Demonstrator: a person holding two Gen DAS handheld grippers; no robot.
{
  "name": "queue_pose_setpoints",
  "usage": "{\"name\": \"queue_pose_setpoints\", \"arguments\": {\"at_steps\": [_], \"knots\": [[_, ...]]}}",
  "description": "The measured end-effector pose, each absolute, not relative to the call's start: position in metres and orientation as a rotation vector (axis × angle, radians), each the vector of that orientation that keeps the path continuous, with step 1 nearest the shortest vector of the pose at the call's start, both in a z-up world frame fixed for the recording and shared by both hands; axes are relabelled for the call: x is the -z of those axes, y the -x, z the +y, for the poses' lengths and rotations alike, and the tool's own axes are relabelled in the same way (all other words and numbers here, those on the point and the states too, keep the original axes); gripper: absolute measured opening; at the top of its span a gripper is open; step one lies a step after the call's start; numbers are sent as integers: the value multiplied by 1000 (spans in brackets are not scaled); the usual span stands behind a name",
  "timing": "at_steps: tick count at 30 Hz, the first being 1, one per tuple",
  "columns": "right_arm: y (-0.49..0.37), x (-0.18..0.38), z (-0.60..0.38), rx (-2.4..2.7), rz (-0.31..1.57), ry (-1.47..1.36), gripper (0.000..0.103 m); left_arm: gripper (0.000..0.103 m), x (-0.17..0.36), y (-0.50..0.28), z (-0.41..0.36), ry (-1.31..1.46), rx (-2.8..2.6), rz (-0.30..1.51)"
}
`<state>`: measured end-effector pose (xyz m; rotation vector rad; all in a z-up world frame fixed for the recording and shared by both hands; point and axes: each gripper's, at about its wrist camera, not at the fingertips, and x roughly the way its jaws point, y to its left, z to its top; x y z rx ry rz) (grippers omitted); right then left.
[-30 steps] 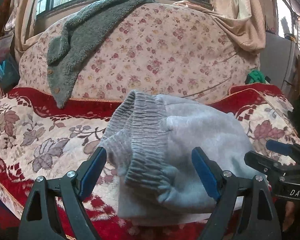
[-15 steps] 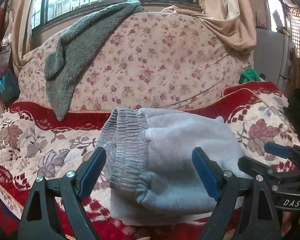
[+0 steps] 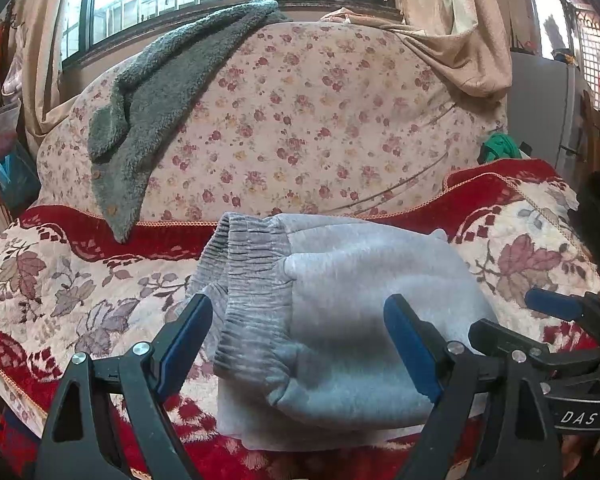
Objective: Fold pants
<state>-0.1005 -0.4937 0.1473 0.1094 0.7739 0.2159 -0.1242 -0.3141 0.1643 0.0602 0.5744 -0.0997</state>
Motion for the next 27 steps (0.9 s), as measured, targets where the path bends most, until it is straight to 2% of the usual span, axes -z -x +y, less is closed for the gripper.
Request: {"name": "queue_pose_setpoints", "arguments": {"at_steps": [27], "knots": [[98,-146,-494,-220,784,-112,94,87,-162,125,-316,-65,104,572]]}}
